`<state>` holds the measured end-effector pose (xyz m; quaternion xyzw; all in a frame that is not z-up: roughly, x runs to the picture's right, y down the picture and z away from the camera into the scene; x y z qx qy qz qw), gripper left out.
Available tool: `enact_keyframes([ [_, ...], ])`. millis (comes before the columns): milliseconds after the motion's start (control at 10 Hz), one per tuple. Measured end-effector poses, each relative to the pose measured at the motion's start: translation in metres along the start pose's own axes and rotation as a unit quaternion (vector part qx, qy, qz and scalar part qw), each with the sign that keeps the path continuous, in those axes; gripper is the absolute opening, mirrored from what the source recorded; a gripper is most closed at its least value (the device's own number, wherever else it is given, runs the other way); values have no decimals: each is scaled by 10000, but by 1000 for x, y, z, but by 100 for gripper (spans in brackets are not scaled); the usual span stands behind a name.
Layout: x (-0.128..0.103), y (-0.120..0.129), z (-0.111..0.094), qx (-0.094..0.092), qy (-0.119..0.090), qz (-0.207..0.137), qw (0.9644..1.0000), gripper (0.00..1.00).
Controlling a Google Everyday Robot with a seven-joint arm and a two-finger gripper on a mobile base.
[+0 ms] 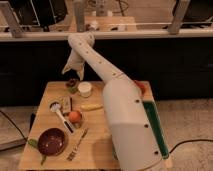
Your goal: Place grapes in plastic cup
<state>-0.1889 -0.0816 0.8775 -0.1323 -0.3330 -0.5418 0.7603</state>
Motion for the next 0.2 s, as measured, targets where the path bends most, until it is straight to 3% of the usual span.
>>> enact_keyframes([
  [200, 2, 0, 1, 3, -20, 5, 10000, 80],
])
